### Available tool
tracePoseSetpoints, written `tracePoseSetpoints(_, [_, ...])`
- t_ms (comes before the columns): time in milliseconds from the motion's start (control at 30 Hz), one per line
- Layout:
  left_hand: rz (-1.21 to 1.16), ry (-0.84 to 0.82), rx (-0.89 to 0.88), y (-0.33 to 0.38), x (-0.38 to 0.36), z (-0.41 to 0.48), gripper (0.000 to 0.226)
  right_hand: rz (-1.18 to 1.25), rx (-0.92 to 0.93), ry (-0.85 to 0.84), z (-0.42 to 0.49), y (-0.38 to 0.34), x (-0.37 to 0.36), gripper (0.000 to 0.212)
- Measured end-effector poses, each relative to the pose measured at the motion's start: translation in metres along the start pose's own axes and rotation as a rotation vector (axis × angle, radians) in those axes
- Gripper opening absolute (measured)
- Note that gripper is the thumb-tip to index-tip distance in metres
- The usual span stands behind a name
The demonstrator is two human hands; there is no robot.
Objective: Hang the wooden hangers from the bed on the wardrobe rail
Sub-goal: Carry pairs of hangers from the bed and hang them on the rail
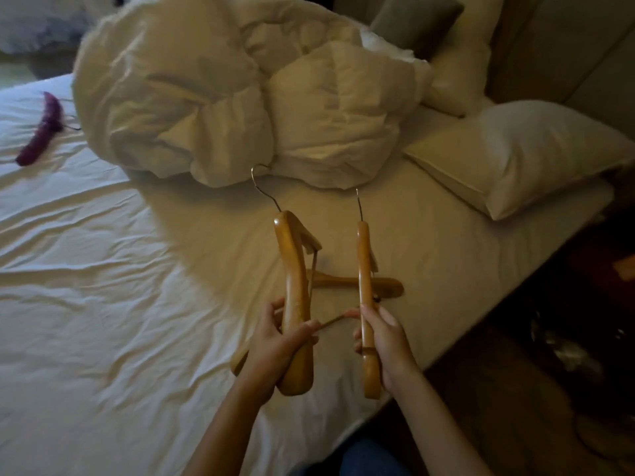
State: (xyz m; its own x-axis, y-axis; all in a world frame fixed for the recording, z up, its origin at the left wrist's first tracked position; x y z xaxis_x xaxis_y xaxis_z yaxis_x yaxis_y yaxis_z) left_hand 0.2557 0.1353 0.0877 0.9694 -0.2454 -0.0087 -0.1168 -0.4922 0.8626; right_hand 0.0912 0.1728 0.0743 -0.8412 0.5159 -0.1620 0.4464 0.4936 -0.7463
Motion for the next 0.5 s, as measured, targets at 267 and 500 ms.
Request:
tracePoseSetpoints(267, [0.111, -0.15, -0.001, 0.001, -0.078, -0.012, 0.05, 0.027, 0.09, 0.221, -0.028, 0.003, 0.089, 0.016])
tracePoseSetpoints(500, [0.243, -0.273, -0.008, -0.005, -0.203, -0.035, 0.045, 0.224, 0.159, 0.447, -0.053, 0.0, 0.22, 0.029])
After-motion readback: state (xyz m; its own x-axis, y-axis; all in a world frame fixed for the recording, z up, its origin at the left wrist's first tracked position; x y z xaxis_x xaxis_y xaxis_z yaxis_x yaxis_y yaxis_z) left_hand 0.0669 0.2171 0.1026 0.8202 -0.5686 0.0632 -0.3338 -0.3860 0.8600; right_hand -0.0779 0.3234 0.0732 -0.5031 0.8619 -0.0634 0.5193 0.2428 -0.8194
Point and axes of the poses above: each hand's wrist, its own z-axis towards the middle knuckle, its own x-axis out of the back of the hand, y = z × x, the point moved 6 cm from there along z, towards the middle knuckle, and after that the axes turned 6 degrees about z, right-handed, at the moved point
